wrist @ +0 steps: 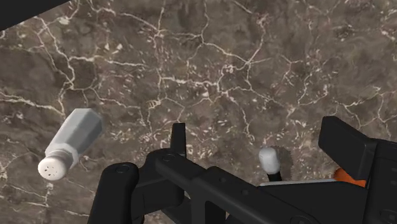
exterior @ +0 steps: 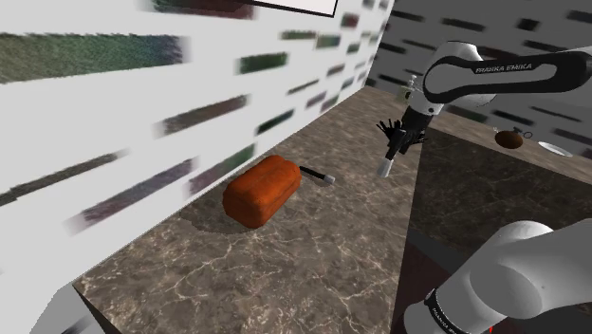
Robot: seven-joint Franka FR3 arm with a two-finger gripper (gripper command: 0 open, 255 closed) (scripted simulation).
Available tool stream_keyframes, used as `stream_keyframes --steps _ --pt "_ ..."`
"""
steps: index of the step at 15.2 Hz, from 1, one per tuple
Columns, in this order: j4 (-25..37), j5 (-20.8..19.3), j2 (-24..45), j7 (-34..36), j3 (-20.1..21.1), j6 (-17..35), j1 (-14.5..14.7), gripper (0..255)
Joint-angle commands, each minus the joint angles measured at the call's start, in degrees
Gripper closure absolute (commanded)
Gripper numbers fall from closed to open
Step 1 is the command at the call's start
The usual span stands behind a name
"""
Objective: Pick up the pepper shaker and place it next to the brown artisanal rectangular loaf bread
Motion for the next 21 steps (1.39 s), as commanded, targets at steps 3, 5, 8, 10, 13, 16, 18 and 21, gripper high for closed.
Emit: stream_keyframes --steps 3,5,8,10,13,16,18,21 --pt "3.61 1.03 7.54 -5.22 -4.71 4.85 -0.13 0" --pt "5.58 2.27 11.36 -8.13 -7.02 6.97 -0.08 0" --pt "9.06 5.28 17.53 -12.99 -10.33 9.73 0.04 0" --pt "11.74 8.09 21.94 -16.59 -12.33 11.20 0.02 0" --pt "16.33 13.44 28.97 -22.43 -14.61 12.65 -0.62 0" --pt "18.83 17.14 33.44 -25.96 -15.12 13.70 -1.66 0" --pt "18.25 18.04 34.44 -26.58 -14.95 15.05 -1.76 0" --pt "17.47 19.51 36.03 -27.58 -14.65 17.03 -1.91 0"
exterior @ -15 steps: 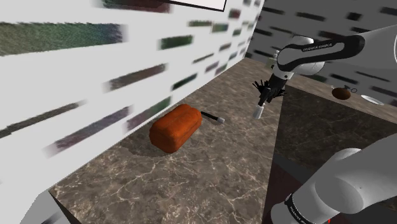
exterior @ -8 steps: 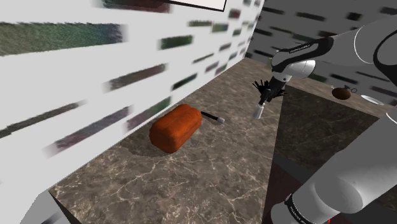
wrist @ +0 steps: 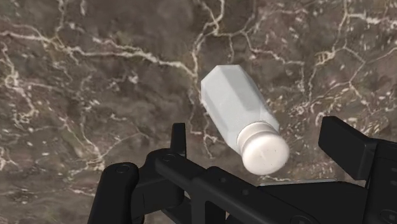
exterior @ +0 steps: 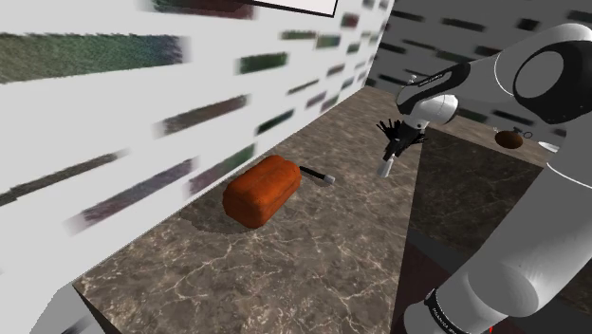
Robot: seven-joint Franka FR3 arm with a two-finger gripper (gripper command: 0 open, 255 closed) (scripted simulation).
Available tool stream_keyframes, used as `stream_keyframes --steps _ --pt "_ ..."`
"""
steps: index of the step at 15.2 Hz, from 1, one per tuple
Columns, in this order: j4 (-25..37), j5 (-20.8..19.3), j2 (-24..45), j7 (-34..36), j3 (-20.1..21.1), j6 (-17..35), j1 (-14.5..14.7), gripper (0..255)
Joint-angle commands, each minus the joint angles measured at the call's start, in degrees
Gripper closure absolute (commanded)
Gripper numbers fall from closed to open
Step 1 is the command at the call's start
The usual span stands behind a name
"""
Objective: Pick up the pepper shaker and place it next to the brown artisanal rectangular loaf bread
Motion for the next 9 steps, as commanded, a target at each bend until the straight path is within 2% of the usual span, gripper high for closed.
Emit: stream_keyframes --steps 1,9 --pt "-0.47 1.04 1.11 -0.62 0.26 1.35 -0.06 0" --pt "-0.60 1.34 1.43 -0.82 0.34 1.72 -0.11 0"
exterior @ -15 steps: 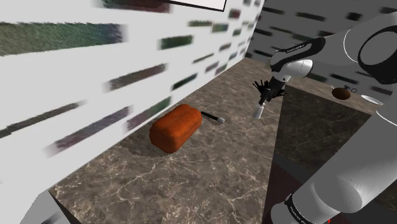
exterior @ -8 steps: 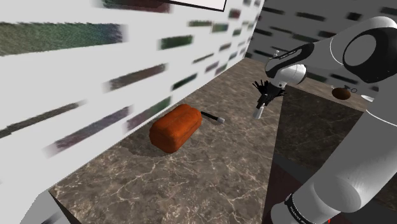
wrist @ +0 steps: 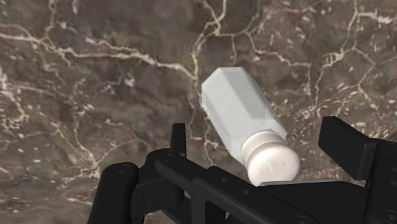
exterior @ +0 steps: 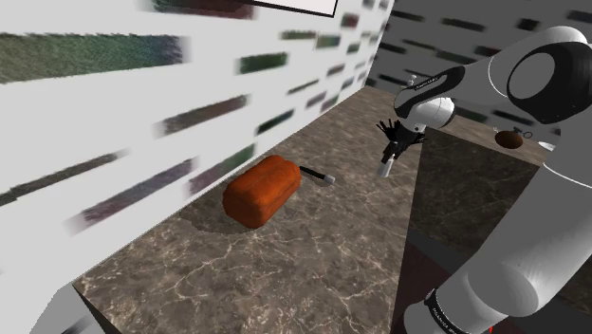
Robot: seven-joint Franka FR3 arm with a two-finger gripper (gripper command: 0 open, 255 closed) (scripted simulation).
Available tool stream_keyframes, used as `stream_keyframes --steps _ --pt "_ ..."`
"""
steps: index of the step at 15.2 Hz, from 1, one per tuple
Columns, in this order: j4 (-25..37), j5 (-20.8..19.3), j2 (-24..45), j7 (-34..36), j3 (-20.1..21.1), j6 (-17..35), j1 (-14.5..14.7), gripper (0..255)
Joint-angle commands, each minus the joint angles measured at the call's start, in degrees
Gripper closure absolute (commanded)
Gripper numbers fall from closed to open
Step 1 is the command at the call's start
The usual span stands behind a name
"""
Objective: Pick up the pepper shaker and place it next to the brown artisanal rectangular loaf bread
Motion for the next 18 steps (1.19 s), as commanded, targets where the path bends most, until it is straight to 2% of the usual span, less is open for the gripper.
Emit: stream_keyframes --steps 1,10,18 --pt "0.01 0.01 0.01 -0.01 0.00 0.00 0.00 255" --pt "0.00 0.01 0.01 0.00 0.00 0.00 0.00 255" --pt "2.50 -3.62 -3.86 2.85 -0.58 -5.38 0.57 255"
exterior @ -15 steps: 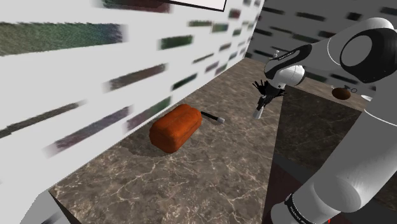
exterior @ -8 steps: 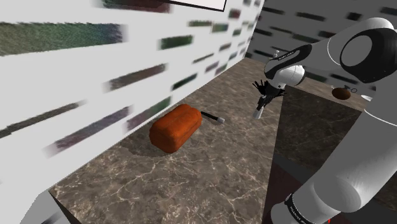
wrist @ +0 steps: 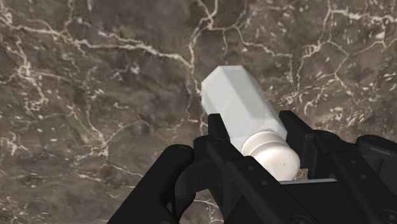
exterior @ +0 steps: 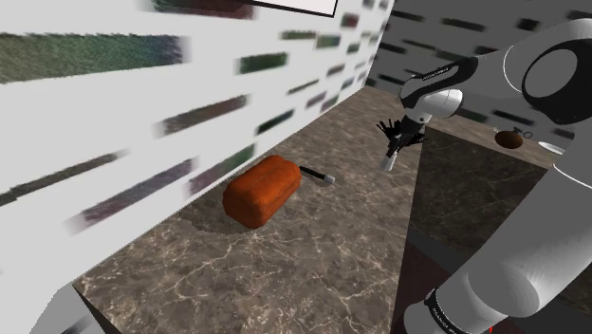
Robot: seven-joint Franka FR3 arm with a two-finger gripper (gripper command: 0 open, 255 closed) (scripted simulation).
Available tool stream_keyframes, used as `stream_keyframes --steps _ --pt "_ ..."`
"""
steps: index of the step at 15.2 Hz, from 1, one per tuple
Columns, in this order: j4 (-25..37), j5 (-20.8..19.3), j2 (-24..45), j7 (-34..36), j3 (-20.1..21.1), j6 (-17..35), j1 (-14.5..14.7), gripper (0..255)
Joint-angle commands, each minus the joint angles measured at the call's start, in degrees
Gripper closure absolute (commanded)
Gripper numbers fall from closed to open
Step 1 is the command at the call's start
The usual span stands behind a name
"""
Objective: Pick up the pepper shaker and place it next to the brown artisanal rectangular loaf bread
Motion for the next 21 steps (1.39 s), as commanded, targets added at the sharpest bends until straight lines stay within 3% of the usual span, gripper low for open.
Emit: stream_keyframes --steps 1,21 --pt "0.69 -0.76 -0.83 0.60 -0.08 -1.33 0.09 255" --pt "10.88 -5.40 -6.47 4.76 0.12 -15.81 0.55 255"
